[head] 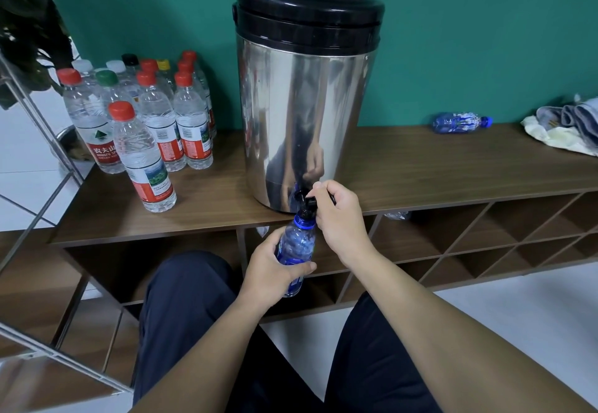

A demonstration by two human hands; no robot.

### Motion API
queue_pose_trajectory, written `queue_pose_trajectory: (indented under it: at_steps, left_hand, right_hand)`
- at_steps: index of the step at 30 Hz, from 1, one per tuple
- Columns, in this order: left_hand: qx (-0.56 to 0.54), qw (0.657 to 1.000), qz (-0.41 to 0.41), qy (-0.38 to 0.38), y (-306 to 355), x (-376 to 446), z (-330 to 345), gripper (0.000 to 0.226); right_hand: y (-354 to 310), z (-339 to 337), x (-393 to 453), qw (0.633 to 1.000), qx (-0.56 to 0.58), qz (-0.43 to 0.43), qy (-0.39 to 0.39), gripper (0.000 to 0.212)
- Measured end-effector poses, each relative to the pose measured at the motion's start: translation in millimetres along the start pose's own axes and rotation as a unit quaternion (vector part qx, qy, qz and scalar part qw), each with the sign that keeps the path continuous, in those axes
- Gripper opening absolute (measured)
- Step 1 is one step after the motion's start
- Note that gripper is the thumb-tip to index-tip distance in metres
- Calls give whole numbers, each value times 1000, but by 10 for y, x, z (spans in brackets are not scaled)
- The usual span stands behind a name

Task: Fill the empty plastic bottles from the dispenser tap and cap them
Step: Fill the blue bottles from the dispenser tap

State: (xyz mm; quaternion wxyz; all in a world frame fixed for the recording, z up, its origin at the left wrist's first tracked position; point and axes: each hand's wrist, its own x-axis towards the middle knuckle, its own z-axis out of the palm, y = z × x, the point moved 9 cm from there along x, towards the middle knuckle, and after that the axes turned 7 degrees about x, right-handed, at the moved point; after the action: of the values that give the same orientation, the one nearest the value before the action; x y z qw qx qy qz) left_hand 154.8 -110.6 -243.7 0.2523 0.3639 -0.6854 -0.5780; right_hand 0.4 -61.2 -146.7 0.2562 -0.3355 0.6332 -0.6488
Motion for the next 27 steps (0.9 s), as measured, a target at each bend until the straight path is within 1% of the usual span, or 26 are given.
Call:
queue_pose_trajectory:
  at_steps: [27]
  left_hand:
    - [13,1000,-3,-7,-41,25,-2,77]
  right_hand:
    - [40,14,8,1000,28,4,-2,33]
